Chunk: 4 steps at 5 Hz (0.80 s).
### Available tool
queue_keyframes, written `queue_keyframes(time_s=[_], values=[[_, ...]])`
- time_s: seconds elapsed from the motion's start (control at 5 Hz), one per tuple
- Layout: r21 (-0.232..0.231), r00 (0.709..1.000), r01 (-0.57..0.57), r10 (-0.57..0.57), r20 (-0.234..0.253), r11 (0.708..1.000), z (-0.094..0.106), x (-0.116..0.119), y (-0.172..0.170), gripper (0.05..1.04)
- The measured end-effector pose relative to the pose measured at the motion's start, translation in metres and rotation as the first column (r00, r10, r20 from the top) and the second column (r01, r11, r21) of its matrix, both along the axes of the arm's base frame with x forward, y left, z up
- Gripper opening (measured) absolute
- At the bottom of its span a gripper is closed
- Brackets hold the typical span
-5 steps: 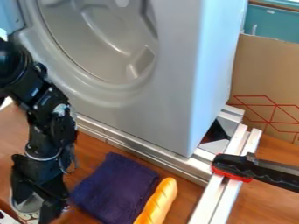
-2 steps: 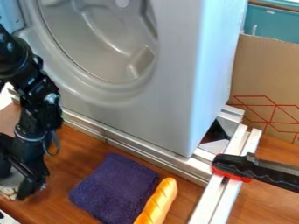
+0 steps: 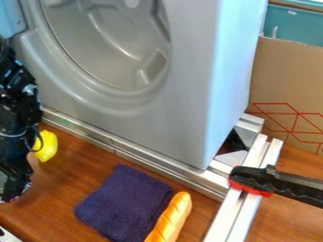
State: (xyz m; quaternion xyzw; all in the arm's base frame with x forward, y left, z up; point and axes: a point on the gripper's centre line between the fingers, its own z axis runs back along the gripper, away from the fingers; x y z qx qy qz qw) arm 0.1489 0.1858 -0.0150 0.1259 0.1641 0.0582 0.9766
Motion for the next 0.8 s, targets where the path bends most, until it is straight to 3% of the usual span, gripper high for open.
queue_keyframes(time_s=[0.2,0.4,0.6,0.8], values=[[-0.072,1.0,-0.008,0.009,0.021,0.997,0.007,-0.011,-0.008,1.0],[-0.125,0.981,0.098,-0.075,0.182,0.987,0.033,-0.004,-0.022,1.0],[-0.13,0.939,0.162,-0.112,0.326,0.978,0.069,0.009,-0.044,1.0],[-0.185,0.925,0.237,-0.163,0.344,0.954,0.08,0.027,-0.081,1.0]])
